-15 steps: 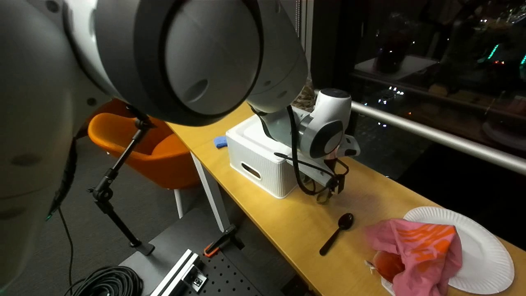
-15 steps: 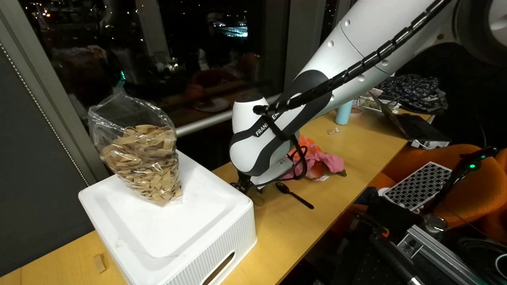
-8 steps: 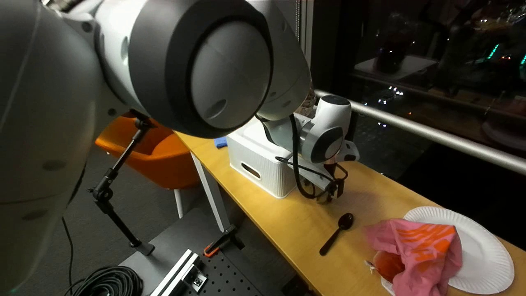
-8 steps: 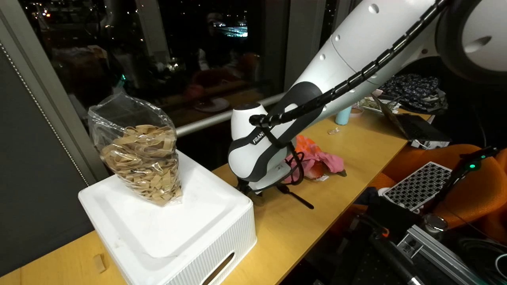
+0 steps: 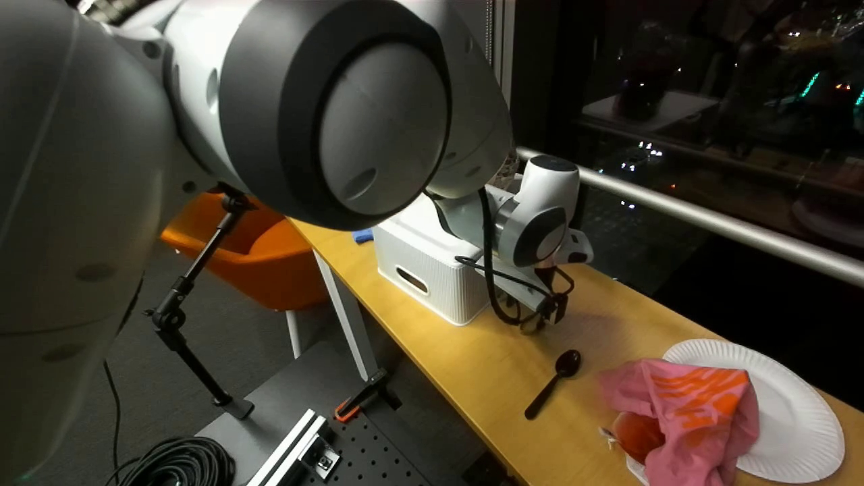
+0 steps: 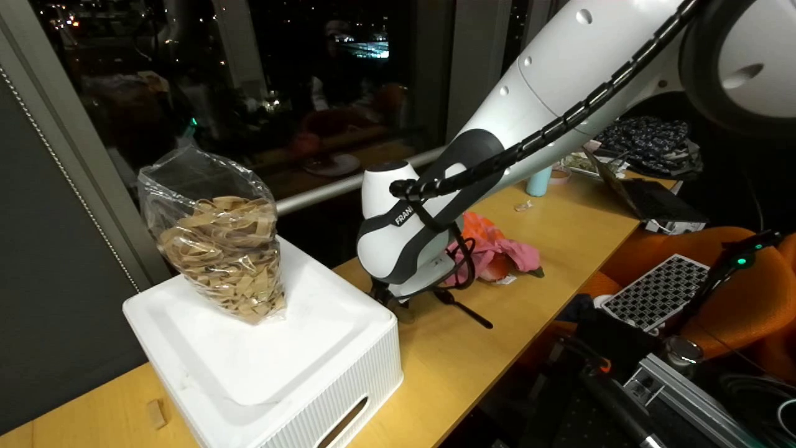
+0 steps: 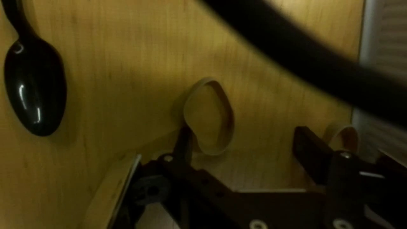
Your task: Pick the three brown rubber bands from the table and put them in the clear rubber band bag one by one
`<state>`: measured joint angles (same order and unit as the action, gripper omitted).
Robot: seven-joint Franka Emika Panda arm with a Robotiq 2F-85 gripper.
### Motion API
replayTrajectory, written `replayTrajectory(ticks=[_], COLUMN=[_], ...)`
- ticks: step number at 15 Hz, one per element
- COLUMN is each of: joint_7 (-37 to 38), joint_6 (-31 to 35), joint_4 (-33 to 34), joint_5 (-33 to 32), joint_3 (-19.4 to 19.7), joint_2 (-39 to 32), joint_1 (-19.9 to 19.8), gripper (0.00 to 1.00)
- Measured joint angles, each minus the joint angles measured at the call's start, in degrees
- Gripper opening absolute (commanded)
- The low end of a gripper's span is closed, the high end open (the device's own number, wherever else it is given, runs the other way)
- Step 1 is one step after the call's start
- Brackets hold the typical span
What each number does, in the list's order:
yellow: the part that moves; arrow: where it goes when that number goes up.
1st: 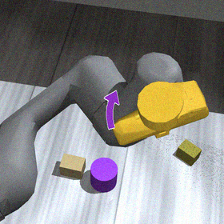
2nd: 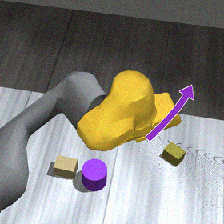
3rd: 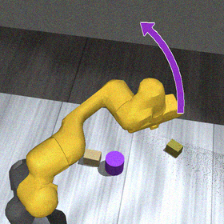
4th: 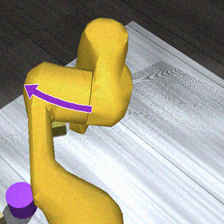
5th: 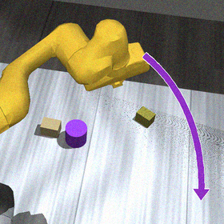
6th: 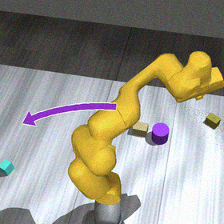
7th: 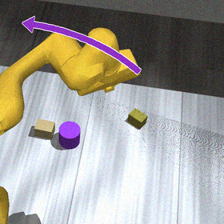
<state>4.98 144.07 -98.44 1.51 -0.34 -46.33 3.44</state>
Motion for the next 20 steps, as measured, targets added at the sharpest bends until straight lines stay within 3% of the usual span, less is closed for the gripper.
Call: replayTrajectory(ticks=[1,3,7,13,20], joint_7=[0.0,0.1,0.6,0.3,-5.1], joint_6=[0.0,0.0,2.7,6.7,6.8], joint_4=[0.1,0.3,0.2,-3.3,-5.5], joint_5=[0.0,0.0,1.8,6.9,11.7], joint_3=[0.1,0.0,-0.6,-2.6,-8.1], joint_2=[0.1,0.1,0.4,3.6,3.9], joint_1=[0.0,0.0,-0.3,-3.8,-8.3], gripper=[0.90,0.99,1.00,1.00,1.00])
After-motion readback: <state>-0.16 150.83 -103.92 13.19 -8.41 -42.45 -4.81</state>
